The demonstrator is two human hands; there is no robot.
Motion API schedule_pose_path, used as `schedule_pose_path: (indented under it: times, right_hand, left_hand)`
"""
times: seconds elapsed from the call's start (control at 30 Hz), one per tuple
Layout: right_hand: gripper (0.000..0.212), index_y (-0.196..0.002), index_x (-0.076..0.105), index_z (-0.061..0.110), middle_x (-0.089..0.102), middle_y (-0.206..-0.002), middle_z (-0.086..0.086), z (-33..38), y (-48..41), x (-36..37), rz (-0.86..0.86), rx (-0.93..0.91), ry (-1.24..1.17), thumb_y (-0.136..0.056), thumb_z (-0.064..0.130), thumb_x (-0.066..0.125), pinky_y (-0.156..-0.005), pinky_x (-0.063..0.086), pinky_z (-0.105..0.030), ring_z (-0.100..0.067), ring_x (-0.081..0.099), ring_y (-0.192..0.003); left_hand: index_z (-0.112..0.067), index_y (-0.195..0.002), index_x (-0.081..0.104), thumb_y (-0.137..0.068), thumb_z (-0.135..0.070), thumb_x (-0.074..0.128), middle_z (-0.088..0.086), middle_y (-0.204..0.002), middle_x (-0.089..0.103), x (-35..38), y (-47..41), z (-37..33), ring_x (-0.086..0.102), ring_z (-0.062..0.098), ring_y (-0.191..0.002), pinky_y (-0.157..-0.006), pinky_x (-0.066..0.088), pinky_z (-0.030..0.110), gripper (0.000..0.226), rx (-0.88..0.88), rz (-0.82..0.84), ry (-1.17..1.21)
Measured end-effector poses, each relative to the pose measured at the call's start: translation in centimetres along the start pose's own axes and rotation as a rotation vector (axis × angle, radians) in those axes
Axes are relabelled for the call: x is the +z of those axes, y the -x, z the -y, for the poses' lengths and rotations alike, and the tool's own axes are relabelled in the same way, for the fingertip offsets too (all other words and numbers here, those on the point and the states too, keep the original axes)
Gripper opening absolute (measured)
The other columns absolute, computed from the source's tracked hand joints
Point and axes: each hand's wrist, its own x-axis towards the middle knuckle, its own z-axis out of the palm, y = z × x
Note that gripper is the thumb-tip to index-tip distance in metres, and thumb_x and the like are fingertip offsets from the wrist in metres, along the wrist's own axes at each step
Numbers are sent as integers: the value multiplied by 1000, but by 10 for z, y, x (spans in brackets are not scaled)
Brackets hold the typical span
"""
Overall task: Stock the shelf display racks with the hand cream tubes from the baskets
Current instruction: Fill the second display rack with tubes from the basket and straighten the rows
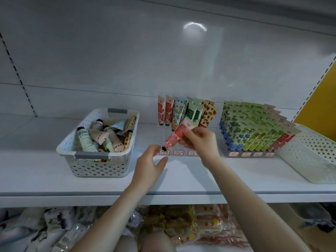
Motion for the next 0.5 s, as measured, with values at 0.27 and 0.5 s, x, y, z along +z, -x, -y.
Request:
schedule_pose_path:
  times: [0.27, 0.5]
  right_hand:
    - [34, -70, 56, -10, 57, -61, -18, 15, -62, 21, -151, -255, 427, -90, 18, 58, -51, 33, -24, -16, 42, -52]
    - [45, -49, 29, 12, 30, -45, -3, 13, -95, 50, -144, -301, 612, -89, 4, 48, -36, 16, -16, -7, 26, -34]
  left_hand:
    - [-12, -108, 58, -95, -29, 46, -1, -105, 58, 9, 7, 38, 51, 15, -101, -97, 37, 34, 24, 69, 197, -536]
    - [-18, -104, 59, -95, -32, 41, -7, -101, 55, 11, 5, 44, 49, 9, -100, -97, 36, 30, 24, 125, 183, -570]
